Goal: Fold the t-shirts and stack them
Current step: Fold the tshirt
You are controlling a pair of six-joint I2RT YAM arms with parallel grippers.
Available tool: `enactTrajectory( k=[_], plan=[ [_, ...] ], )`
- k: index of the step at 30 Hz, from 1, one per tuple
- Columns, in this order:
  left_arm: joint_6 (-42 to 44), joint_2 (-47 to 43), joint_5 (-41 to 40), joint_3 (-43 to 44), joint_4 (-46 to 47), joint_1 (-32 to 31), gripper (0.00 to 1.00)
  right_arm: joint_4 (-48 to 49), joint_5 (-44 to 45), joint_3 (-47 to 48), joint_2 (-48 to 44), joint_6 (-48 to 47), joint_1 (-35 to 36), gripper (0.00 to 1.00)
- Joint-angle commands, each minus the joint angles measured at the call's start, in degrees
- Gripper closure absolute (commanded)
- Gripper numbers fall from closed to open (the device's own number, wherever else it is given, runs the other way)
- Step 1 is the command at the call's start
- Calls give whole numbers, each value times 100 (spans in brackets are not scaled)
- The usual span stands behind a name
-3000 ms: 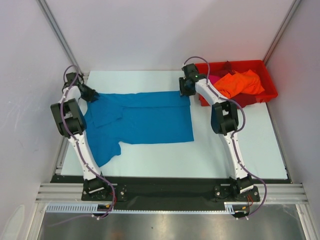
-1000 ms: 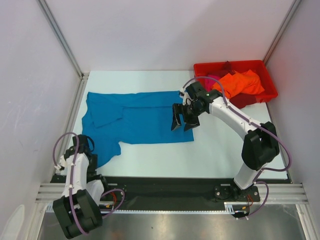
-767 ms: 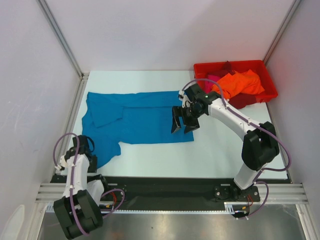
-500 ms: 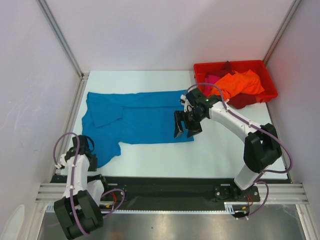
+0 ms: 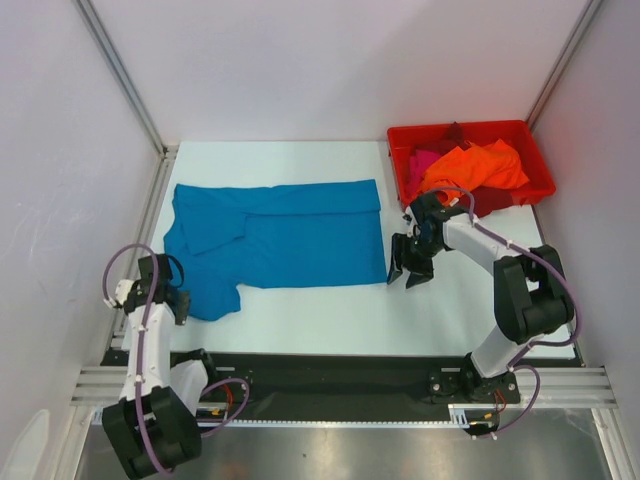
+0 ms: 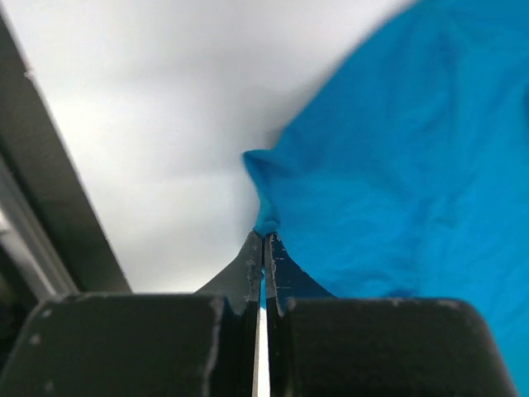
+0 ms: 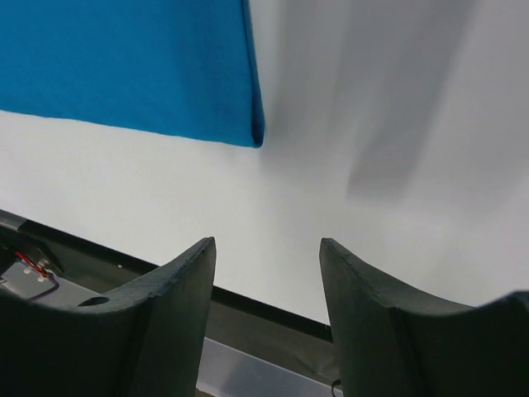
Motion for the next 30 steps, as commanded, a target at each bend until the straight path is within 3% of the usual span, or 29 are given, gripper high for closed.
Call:
enactTrajectory(
  k=[1,8,15,30],
  plan=[
    [237,-185,-76,206,302,-254,100,648,22,-215,-31,228,-76,40],
    [307,-238,-225,356,189,-544,100,1527,-233,-480,153,817,-270,39],
    [202,-203,-348,435,-109,-544,100,2037,-470,-682,699,1221,-279,49],
    [167,60,-498,672,-198,-527,100,2073,-532,-841,1015,1345,-270,54]
  ],
)
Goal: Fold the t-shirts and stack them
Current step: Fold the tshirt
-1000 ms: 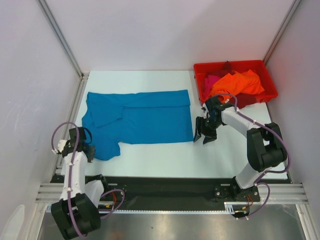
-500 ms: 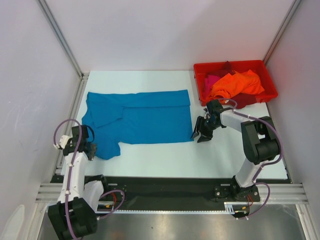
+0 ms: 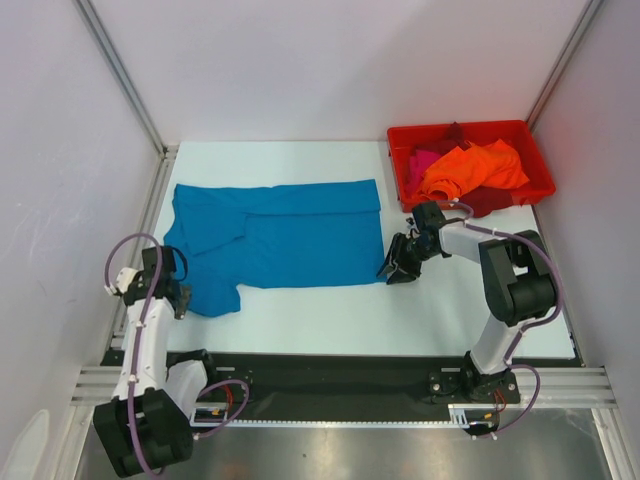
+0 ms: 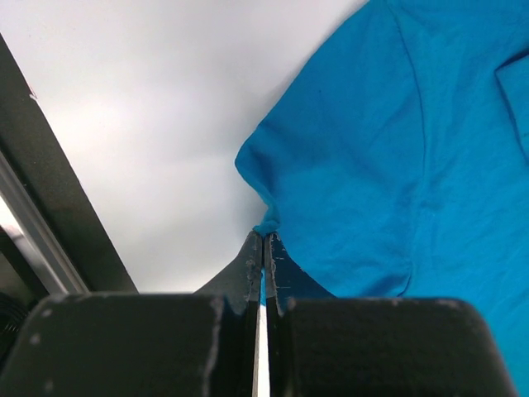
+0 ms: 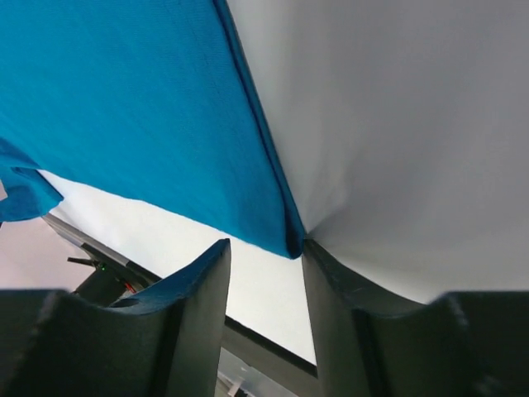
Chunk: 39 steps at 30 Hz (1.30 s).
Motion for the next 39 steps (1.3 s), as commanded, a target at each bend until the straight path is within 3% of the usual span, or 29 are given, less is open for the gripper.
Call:
enactTrajectory(
  k=[1,5,9,14,19,24,28,39],
  plan=[
    [-15,76,-196,307,-43,-13,100,-93,392,-65,353,-80,16,57],
    [12,103,-257,430,-113,-13,100,-155,428,-29,432,-133,16,71],
    [29,59,-398,518,-288,57,100,-287,480,-29,441,-229,16,91],
    [-111,-73,-284,474,-491,286,100,-620,621,-64,327,-537,16,99],
    [-7,-187,-468,641,-684,338,100,-849,578,-56,187,-625,25,100],
    [380,32,-399,1035,-290,330,100,-1147,560,304,90,-669,25,100],
    [1117,444,67,1396,343,312,100,-1420,454,805,230,-660,25,100],
    [1655,1543,173,2679,1020,-320,100,-1991,463,2000,485,-563,25,100]
  ],
)
